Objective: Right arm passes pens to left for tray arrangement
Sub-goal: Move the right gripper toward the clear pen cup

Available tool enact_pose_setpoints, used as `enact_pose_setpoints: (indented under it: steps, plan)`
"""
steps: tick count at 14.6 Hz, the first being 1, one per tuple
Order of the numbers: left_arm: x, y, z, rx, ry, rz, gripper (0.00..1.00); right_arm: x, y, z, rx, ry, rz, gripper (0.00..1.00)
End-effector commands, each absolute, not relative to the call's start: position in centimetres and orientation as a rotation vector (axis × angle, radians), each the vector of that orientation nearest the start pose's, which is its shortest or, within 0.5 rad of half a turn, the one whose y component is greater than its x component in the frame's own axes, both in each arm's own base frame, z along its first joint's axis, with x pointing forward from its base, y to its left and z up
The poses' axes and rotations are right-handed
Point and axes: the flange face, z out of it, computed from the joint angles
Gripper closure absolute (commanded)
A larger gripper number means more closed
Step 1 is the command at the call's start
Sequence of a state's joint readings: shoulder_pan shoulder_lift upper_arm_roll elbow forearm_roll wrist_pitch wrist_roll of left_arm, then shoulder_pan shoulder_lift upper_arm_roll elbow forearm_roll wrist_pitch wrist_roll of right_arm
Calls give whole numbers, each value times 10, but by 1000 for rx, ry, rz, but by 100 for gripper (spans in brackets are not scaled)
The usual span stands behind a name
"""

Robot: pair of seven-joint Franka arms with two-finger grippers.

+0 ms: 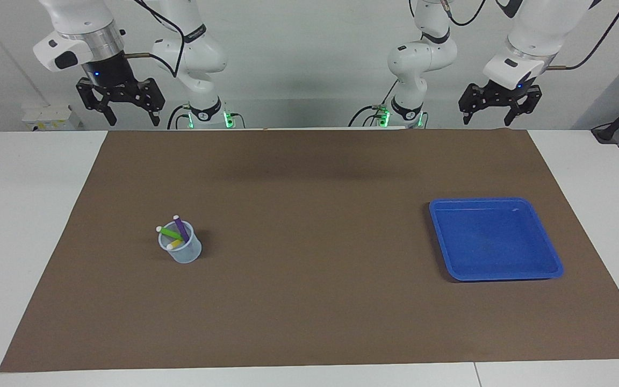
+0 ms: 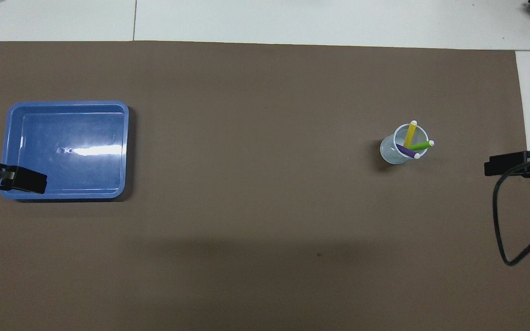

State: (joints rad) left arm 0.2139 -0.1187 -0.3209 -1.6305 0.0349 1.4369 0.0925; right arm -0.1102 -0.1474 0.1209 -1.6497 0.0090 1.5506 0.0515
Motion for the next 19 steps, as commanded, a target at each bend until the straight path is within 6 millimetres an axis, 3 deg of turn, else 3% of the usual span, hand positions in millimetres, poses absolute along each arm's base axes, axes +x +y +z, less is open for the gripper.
enact_pose_setpoints:
  steps: [1, 5, 9, 14, 19]
  plan:
    - [493, -59, 645, -3057, 280, 135, 0, 499, 13, 665, -3145, 42, -94, 0]
    - [493, -59, 646, -3057, 280, 133, 0, 498, 9, 663, -3145, 52, -92, 0]
    - [493, -59, 645, -3057, 280, 135, 0, 494, 7, 649, -3151, 54, -73, 0]
    - [493, -59, 645, -3057, 280, 135, 0, 482, -7, 607, -3161, -14, -90, 0]
    - [493, -59, 645, -3057, 280, 135, 0, 502, -28, 582, -3113, 23, -144, 0]
